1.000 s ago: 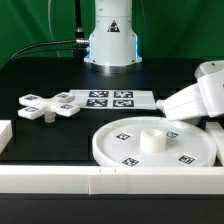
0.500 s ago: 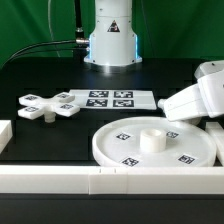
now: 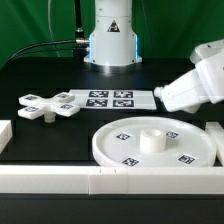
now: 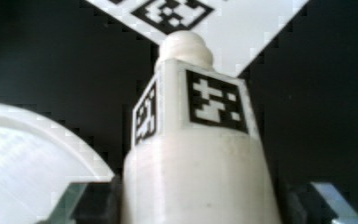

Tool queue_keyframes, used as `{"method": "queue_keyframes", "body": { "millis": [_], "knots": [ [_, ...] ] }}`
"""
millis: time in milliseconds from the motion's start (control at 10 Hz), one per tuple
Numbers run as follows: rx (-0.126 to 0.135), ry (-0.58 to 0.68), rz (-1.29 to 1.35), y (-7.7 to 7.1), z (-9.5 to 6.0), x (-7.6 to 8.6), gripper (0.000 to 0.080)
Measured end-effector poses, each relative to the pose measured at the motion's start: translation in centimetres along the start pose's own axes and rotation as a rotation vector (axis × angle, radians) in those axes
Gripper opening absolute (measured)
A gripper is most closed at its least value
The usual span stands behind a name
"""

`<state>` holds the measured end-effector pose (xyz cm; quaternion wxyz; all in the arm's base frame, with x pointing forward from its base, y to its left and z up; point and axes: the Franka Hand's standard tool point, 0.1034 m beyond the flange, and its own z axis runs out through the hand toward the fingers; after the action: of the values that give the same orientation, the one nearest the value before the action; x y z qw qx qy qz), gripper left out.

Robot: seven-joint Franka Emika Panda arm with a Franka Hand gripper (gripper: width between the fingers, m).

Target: Assemble round table

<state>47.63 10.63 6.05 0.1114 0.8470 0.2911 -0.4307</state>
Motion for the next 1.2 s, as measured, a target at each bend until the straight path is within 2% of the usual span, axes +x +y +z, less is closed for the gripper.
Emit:
{"method": "queue_keyframes", "body": {
  "millis": [200, 400, 600, 700, 800, 1000, 1100, 1200],
  "knots": [
    [0.004, 0.022, -0.032, 1.3, -1.0, -1.2, 0.0407],
    [-0.005, 0.054, -0.035, 1.2, -0.9, -0.5, 0.0407],
    [-0.020, 0.178, -0.011, 2.1, -1.7, 0.3, 0.0407],
    [0.009, 0.205, 0.045, 2.4, -1.4, -0.5, 0.0407],
    [0.030, 0.242, 0.097, 2.9, -2.2, -1.5, 0.0409],
    [0.009, 0.332, 0.128, 4.2, -4.7, -2.9, 0.0409],
    [-0.013, 0.427, 0.134, 4.6, -5.0, -3.2, 0.0409],
    [-0.020, 0.486, 0.133, 4.5, -4.8, -3.1, 0.0409]
  ]
}}
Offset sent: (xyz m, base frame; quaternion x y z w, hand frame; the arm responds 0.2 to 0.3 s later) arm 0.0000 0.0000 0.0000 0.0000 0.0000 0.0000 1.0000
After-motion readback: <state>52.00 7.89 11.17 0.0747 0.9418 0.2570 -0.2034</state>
